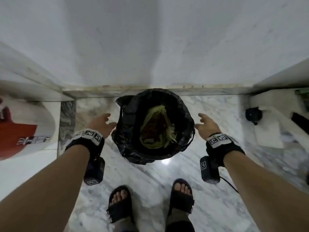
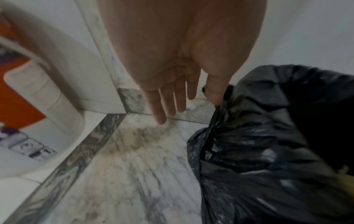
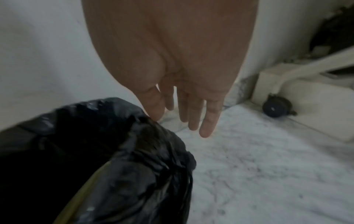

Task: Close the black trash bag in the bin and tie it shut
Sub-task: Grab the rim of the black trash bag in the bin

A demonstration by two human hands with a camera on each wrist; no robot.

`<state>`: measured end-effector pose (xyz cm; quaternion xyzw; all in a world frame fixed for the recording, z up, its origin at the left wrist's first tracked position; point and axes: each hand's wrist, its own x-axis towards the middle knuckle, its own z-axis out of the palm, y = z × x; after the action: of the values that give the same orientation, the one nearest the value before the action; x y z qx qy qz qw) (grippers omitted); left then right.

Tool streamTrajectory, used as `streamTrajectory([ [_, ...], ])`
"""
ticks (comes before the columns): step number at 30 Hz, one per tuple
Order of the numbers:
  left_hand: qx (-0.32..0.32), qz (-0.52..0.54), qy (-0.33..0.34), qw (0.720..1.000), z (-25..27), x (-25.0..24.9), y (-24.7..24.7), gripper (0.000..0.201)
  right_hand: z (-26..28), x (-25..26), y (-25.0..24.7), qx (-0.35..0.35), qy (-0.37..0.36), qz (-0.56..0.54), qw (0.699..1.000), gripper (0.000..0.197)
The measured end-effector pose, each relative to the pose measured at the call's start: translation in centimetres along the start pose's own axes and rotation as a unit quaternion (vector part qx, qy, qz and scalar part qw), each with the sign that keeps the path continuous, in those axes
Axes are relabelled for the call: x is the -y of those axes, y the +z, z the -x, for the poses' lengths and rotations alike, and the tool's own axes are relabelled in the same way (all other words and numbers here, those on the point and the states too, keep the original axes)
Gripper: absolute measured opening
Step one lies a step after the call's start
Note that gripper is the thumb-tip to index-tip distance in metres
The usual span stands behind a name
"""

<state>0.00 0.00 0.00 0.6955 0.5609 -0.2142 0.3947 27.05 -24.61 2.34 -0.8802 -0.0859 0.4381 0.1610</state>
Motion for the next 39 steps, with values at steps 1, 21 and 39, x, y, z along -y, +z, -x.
streamTrajectory([
  [1, -0.003, 0.018, -0.008, 1.000, -0.6, 0.0, 0.2, 0.061, -0.7, -0.3, 0.2, -0.009, 0.014, -0.009, 1.000, 0.061],
  [21, 0.046, 0.304, -0.043, 0.951, -0.5, -4.4, -2.5, 0.041, -0.2, -1.1, -0.1, 0.139, 0.216, -0.373, 0.892, 0.024],
  [39, -0.072, 0.147, 0.002, 0.987, 1.3, -4.0, -5.3, 0.033, 1.0, -0.4, -2.3, -0.075, 0.144, -0.390, 0.906, 0.005],
])
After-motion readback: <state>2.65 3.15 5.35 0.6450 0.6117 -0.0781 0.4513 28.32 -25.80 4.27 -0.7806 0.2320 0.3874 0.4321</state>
